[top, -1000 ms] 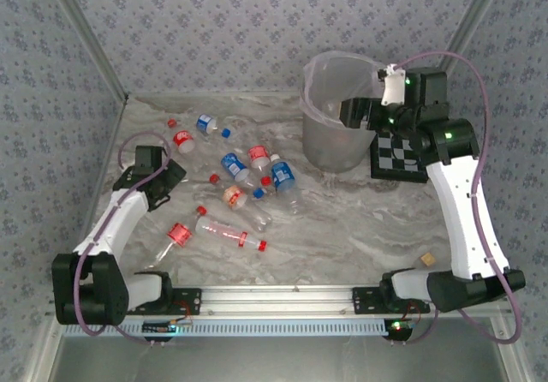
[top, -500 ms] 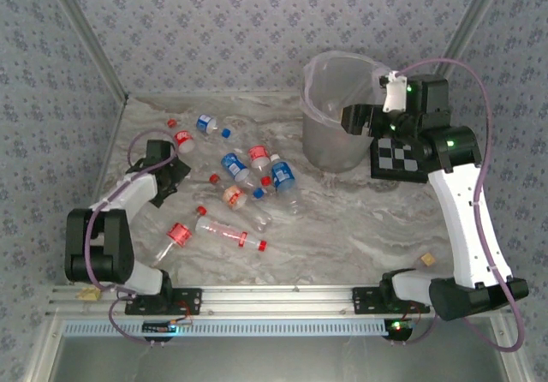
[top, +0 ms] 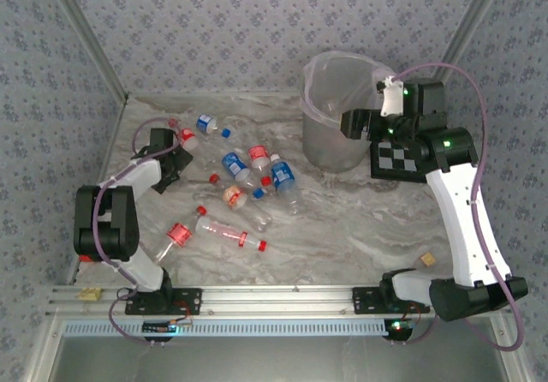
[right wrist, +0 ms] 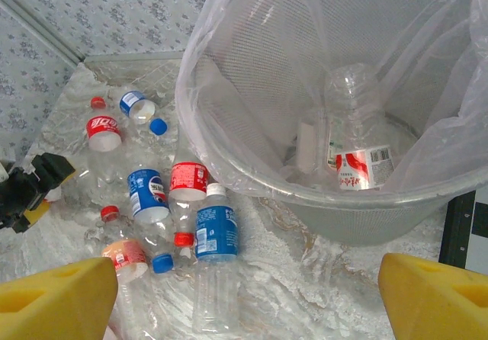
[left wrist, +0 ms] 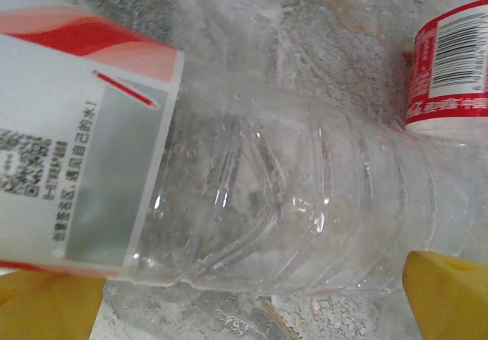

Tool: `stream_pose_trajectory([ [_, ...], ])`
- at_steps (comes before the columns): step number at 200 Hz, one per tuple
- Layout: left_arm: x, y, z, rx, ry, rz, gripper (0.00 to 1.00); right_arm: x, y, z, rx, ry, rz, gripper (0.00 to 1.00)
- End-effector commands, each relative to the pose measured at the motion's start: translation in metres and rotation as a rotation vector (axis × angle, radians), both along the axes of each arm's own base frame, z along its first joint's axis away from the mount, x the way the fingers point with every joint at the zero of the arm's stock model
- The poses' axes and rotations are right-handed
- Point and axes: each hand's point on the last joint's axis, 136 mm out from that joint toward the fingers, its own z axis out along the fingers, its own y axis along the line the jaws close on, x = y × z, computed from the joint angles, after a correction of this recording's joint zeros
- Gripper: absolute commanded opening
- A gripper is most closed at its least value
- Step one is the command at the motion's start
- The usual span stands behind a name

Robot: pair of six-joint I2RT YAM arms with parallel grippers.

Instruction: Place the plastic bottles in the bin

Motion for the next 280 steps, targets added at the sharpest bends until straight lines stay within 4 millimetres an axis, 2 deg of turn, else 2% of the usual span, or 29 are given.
stream_pose_trajectory([
  [1, -0.006, -0.011, 0.020, 0.041, 0.005, -0.101, 1.00, -0.001, -0.002, -0.008, -0.019, 0.017, 0.003, 0.90],
  [15, -0.016, -0.011, 0.042, 0.087, -0.018, -0.108, 1.00, 0.000, -0.002, -0.008, -0.016, 0.014, 0.003, 0.90],
  [46, -0.035, 0.011, 0.073, 0.064, -0.108, 0.020, 1.00, 0.006, 0.002, -0.009, -0.001, 0.012, 0.009, 0.90],
  [68, -0.033, 0.032, 0.086, 0.019, -0.185, 0.095, 1.00, 0.007, 0.004, -0.012, 0.002, 0.021, 0.016, 0.90],
  [88, -0.036, 0.056, 0.090, -0.033, -0.173, 0.218, 1.00, 0.006, 0.002, -0.014, -0.007, 0.023, 0.011, 0.90],
  [103, -0.035, 0.065, 0.083, -0.135, -0.193, 0.339, 1.00, 0.004, 0.000, -0.015, -0.012, 0.026, 0.005, 0.90],
  [120, -0.024, 0.062, 0.071, -0.277, -0.219, 0.419, 1.00, 0.003, -0.001, -0.016, -0.014, 0.024, 0.002, 0.90],
  [154, -0.014, 0.070, 0.052, -0.340, -0.181, 0.586, 1.00, -0.001, -0.004, -0.017, -0.032, 0.035, 0.006, 0.90],
  [177, -0.001, 0.075, 0.040, -0.323, -0.148, 0.611, 1.00, -0.005, -0.009, -0.018, -0.056, 0.041, -0.004, 0.90],
  [212, 0.018, 0.069, 0.014, -0.353, -0.082, 0.594, 1.00, -0.010, -0.015, -0.017, -0.071, 0.044, -0.016, 0.90],
  [236, 0.023, 0.069, -0.005, -0.347, -0.049, 0.596, 0.99, -0.011, -0.016, -0.019, -0.072, 0.049, -0.017, 0.90],
  [254, 0.023, 0.065, -0.015, -0.352, -0.021, 0.578, 0.95, -0.012, -0.018, -0.021, -0.078, 0.059, -0.021, 0.90],
  [280, 0.014, 0.066, -0.017, -0.335, -0.018, 0.573, 0.77, -0.013, -0.018, -0.018, -0.073, 0.049, -0.023, 0.90],
])
